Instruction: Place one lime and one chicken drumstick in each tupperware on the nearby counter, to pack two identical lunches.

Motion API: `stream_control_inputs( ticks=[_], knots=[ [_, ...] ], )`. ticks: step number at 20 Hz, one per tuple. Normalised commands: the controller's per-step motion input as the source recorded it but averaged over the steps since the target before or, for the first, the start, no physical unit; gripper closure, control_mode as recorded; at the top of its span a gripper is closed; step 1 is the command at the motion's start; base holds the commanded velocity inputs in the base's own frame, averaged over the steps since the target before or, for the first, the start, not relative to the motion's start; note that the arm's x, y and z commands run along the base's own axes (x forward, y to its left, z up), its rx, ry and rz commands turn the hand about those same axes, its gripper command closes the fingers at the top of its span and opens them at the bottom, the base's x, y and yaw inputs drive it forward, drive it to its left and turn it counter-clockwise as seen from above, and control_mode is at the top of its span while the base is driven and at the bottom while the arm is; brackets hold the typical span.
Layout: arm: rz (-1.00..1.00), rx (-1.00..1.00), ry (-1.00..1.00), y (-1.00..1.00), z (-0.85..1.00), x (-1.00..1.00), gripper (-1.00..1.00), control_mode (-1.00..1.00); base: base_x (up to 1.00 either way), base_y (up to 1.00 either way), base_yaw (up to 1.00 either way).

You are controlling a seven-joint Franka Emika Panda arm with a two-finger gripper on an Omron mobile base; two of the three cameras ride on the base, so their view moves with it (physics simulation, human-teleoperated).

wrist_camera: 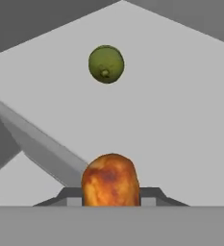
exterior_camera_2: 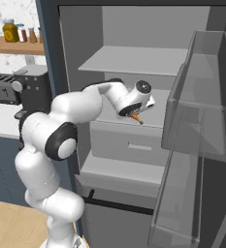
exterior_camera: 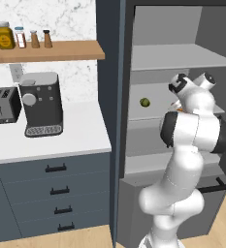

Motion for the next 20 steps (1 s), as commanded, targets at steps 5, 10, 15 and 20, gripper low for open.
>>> stream_control_inputs(
  ticks=[5,10,15,20],
  knots=[
    [-0.01,-0.13,-0.06,0.49,0.39,-1.0,1.0,-1.0,0.0,0.0,0.0],
    [0.0,-0.08,0.01,0.76,0.31,-1.0,1.0,-1.0,0.0,0.0,0.0],
    [-0.11,0.0,0.12,0.65,0.32,-0.95,1.0,-1.0,0.0,0.0,0.0],
    [-0.23,0.06,0.11,0.41,0.54,-0.67,1.0,-1.0,0.0,0.0,0.0]
  ],
)
